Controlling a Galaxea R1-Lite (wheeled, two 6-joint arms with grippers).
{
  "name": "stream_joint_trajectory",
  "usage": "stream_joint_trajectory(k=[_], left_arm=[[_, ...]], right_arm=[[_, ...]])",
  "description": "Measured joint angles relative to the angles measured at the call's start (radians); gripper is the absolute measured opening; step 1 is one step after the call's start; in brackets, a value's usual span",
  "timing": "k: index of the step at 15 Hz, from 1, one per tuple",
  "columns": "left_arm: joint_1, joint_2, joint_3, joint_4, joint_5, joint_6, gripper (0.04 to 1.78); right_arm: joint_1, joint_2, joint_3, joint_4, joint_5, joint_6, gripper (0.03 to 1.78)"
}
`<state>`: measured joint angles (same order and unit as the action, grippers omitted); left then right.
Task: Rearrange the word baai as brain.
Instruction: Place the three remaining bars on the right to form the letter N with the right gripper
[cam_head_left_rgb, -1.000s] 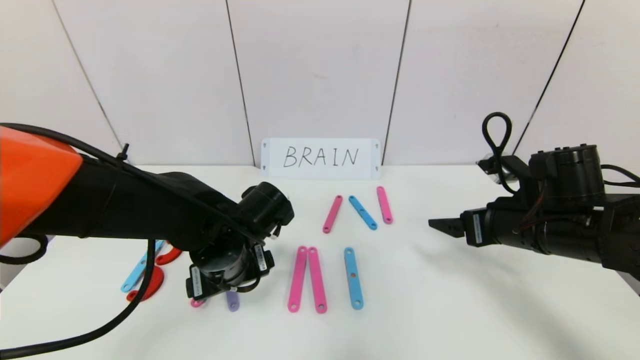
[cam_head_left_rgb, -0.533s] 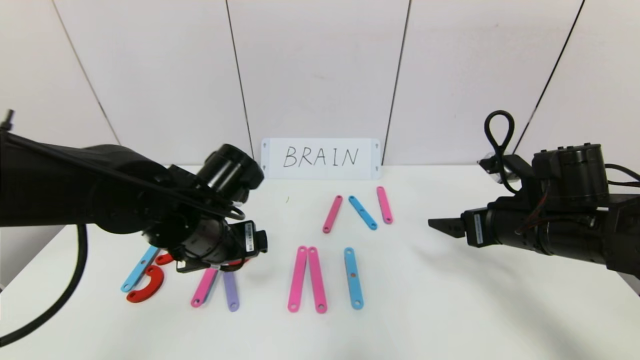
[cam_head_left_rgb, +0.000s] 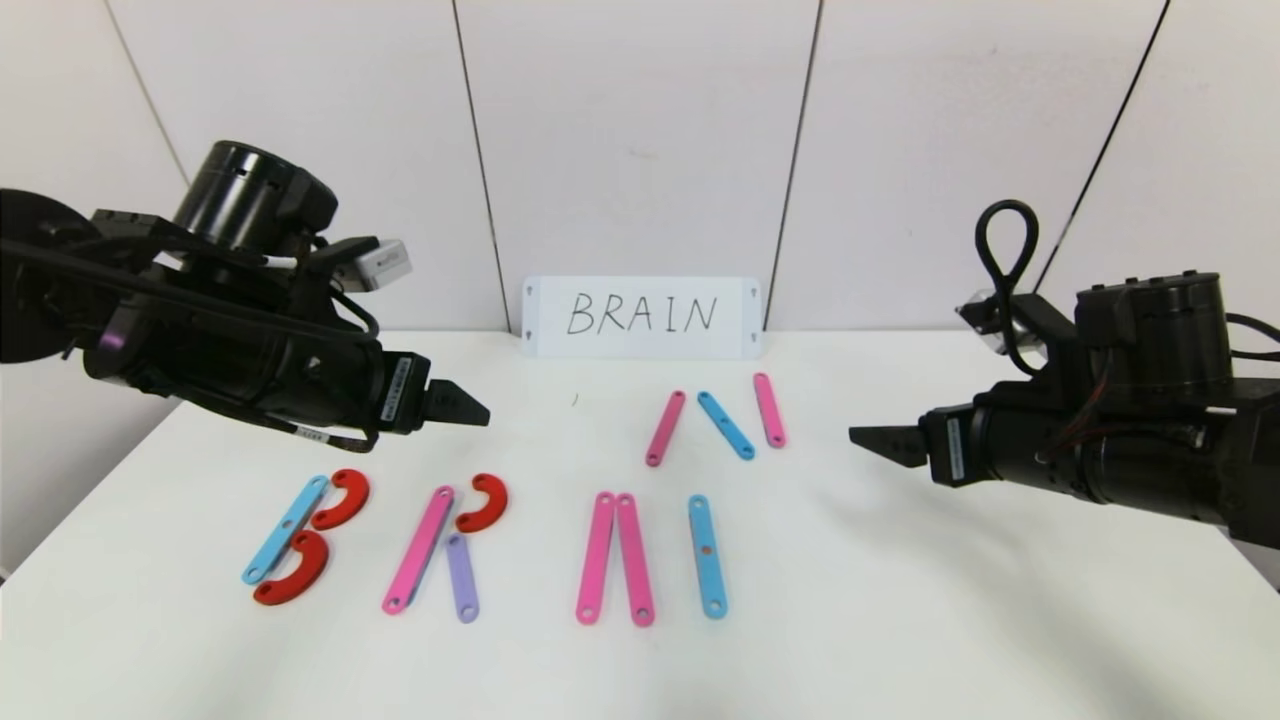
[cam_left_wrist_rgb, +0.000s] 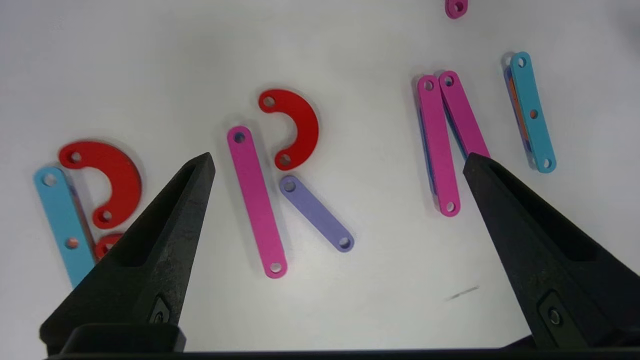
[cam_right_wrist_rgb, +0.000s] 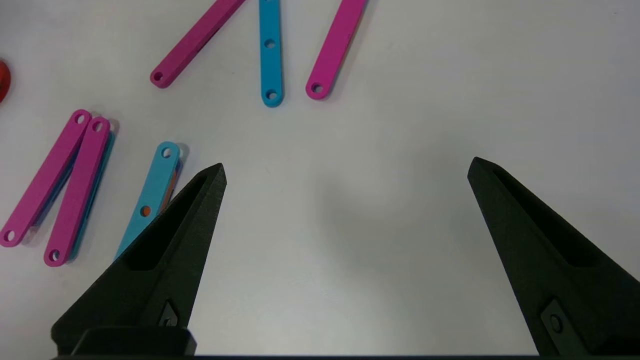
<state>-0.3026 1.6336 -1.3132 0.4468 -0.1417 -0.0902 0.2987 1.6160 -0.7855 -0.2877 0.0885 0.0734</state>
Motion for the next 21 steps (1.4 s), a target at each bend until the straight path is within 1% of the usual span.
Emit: stream_joint_trajectory(k=[2,3,5,7,8,10,11,14,17,19,21], left_arm=[[0.040,0.003,-0.031,0.000,-0.019,0.098,1.74],[0.061,0.004,-0.041,0.000,-0.044,0.135,1.74],[0.109,0.003,-0.059,0.001,-0.118,0.167,1.74],[0.153,0.003,-0.078,0.003,-0.180,0.179,1.74],[0.167,0.004,-0.086,0.004,-0.188,0.189,1.74],[0.195,0.012,-0.101,-0.004,-0.195,0.231,1.74],[0.203,0.017,-0.109,-0.006,-0.199,0.241,1.74],[0.208,0.025,-0.115,-0.003,-0.200,0.246,1.74],[0.209,0.032,-0.117,-0.004,-0.201,0.246,1.74],[0.208,0.034,-0.117,-0.004,-0.200,0.247,1.74],[0.206,0.036,-0.117,-0.004,-0.200,0.246,1.74]], right_arm=[[0.009,0.006,-0.051,0.039,-0.004,0.003,1.70],[0.012,0.013,-0.087,0.067,-0.010,0.003,1.70],[0.022,0.041,-0.172,0.126,-0.048,0.005,1.70],[0.040,0.091,-0.247,0.156,-0.101,0.007,1.70],[0.051,0.117,-0.277,0.159,-0.116,0.013,1.70],[0.071,0.167,-0.339,0.162,-0.122,0.040,1.70],[0.082,0.196,-0.372,0.165,-0.133,0.050,1.70],[0.107,0.289,-0.457,0.173,-0.195,0.054,1.70],[0.113,0.387,-0.523,0.167,-0.241,0.061,1.70],[0.107,0.450,-0.563,0.159,-0.254,0.080,1.70],[0.103,0.507,-0.602,0.156,-0.256,0.104,1.70]])
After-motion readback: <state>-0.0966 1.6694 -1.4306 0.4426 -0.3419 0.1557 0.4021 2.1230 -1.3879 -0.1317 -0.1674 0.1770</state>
